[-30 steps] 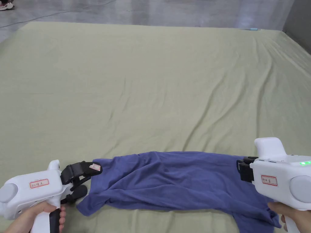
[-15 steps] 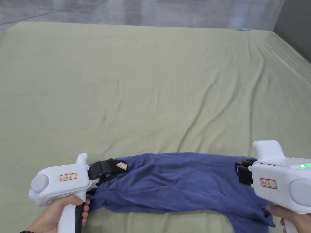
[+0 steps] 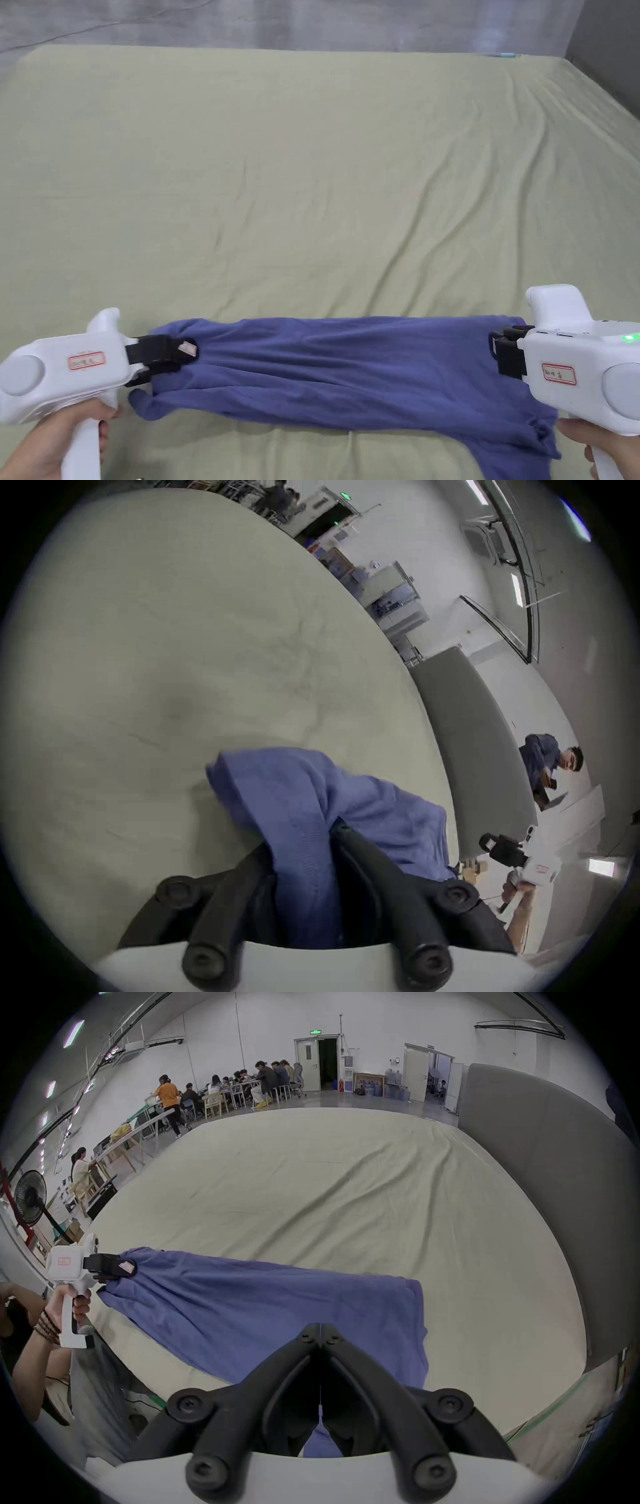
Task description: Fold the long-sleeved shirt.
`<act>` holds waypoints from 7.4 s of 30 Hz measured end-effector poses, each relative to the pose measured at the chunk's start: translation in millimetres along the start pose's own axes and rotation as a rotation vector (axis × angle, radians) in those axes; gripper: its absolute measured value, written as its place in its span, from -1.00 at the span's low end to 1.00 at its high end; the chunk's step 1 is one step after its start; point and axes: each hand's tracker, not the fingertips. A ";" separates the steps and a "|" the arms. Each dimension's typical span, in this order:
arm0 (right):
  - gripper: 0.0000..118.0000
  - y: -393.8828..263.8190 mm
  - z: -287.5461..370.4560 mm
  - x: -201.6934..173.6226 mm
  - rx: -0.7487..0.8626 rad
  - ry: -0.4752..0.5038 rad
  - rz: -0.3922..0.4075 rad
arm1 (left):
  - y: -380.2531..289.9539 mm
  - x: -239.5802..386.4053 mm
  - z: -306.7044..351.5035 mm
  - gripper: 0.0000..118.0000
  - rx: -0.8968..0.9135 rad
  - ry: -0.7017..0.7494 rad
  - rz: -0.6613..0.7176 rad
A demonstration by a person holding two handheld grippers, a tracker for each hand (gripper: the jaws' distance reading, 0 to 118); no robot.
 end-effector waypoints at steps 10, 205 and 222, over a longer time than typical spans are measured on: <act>-0.96 1.1 -8.7 -12.5 -0.002 0.028 0.013 | 25.4 -56.0 97.1 -0.90 0.139 0.230 0.080; -0.96 148.3 32.6 -190.8 0.652 0.185 0.222 | 41.6 204.1 131.0 -0.97 0.783 0.363 -0.697; -0.96 56.7 62.1 -18.7 0.737 -0.226 -0.082 | -58.2 292.7 10.9 -0.97 0.815 0.310 -0.761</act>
